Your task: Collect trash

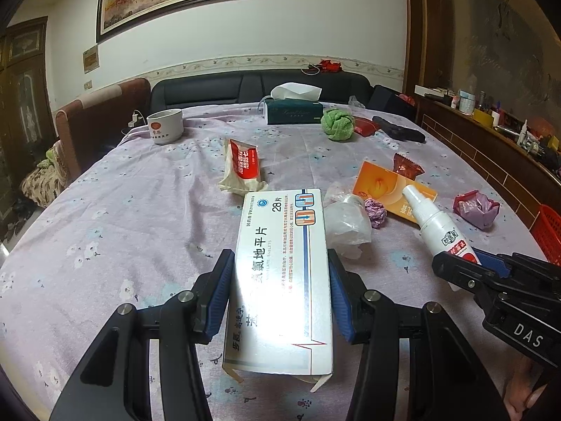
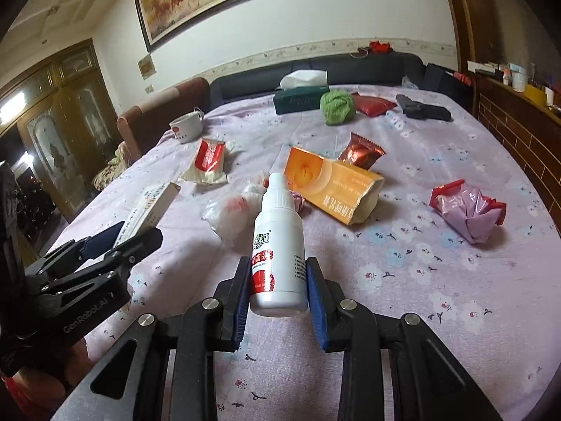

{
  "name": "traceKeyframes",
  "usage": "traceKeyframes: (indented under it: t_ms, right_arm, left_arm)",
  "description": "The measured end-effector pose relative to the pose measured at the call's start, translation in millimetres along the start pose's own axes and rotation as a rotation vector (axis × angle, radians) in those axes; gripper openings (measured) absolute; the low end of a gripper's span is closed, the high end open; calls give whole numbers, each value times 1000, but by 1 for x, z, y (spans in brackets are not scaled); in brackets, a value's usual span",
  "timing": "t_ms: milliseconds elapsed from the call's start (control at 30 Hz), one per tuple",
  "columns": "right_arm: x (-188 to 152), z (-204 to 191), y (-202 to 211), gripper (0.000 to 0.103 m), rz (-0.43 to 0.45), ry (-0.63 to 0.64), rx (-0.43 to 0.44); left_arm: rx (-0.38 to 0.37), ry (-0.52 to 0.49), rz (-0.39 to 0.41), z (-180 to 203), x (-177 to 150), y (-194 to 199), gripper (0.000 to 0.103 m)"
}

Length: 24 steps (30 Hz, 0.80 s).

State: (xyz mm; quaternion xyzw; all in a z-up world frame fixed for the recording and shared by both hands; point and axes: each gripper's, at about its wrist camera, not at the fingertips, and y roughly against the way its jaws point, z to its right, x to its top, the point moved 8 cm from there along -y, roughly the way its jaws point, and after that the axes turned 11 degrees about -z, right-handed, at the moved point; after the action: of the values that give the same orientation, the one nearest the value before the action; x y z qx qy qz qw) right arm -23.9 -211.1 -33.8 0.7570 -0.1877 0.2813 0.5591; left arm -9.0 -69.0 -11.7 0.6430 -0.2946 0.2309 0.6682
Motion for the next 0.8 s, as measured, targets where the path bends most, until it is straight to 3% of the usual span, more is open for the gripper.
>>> traceKeyframes:
  t_ms: [800]
  right_arm:
    - [-2,2,1,32,-6,-11,-1]
  left_arm:
    - [-17,3,-1,0,-1,0,50]
